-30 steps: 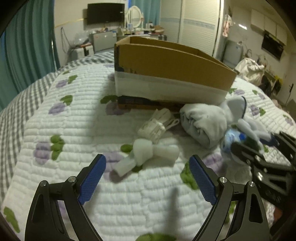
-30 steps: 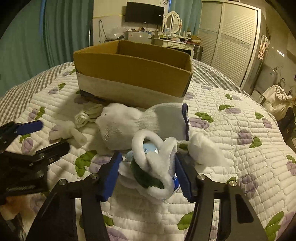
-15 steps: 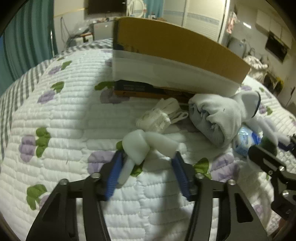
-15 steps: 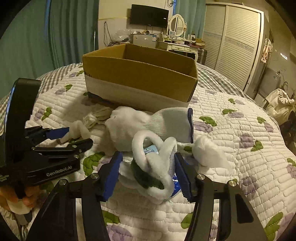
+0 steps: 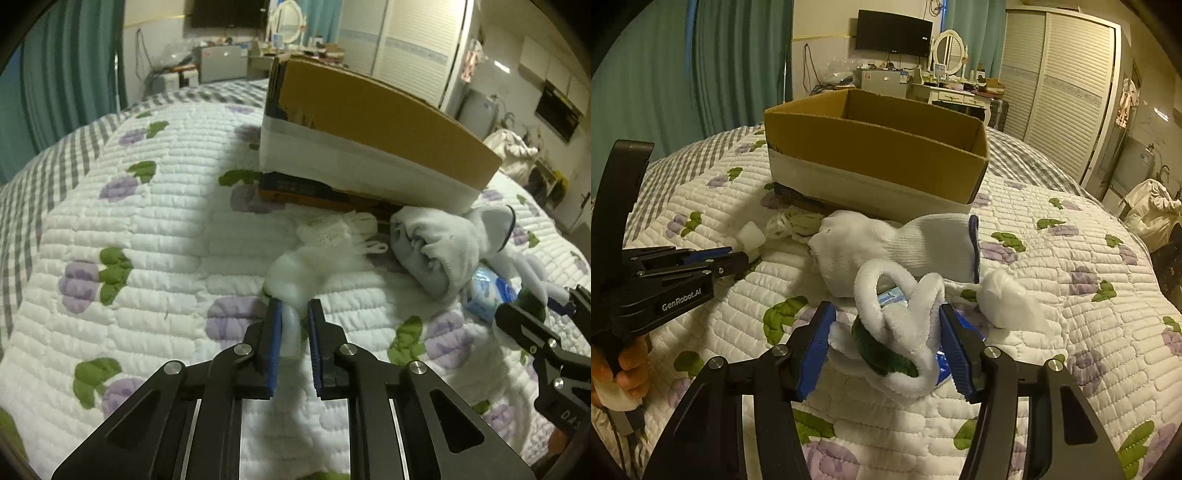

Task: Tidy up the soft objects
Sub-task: 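Grasp the white towel swan with the right gripper while the left grasps the white plastic piece, then carry the towel swan and the plastic piece over the box with both grippers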

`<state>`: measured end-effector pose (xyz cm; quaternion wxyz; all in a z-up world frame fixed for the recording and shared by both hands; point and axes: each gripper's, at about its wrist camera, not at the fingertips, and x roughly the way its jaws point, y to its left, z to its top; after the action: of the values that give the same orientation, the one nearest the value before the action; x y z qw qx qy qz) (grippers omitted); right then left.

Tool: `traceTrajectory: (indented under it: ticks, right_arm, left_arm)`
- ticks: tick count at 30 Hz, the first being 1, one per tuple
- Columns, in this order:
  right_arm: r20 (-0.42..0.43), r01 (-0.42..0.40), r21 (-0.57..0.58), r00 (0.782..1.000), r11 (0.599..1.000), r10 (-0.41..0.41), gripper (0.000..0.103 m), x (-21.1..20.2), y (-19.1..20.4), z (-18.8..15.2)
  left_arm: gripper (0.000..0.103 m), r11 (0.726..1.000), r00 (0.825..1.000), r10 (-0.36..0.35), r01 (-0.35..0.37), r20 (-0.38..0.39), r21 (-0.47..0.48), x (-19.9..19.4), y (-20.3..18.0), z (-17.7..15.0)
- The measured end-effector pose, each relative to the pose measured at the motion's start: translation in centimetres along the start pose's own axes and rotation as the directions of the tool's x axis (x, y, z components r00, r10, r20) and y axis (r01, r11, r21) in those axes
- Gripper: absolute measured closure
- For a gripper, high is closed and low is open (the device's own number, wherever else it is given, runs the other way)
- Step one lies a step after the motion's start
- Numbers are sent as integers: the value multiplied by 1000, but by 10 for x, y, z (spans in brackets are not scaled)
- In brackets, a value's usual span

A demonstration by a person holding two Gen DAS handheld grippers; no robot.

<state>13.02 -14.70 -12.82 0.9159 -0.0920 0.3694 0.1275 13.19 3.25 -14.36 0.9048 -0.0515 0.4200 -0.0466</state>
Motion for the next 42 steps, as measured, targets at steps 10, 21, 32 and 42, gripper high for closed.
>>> traceTrajectory:
  ticks: [10, 21, 32, 42]
  right_arm:
    - [86, -24, -1, 996, 1000, 24, 46, -46, -2, 1]
    - [214, -70, -27, 974, 997, 74, 46, -127, 6, 30]
    - [307, -74, -65, 948, 995, 90, 46, -172, -15, 105]
    - [290, -92, -79, 950, 993, 112, 46, -122, -39, 191]
  left_arm:
    - [92, 1000, 999, 21, -21, 40, 20, -58, -14, -10]
    - [92, 995, 979, 19, -38, 203, 88, -141, -48, 5]
    - [92, 989, 942, 11, -60, 334, 136, -169, -66, 68]
    - [91, 977, 927, 34, -110, 375, 184, -107, -73, 152]
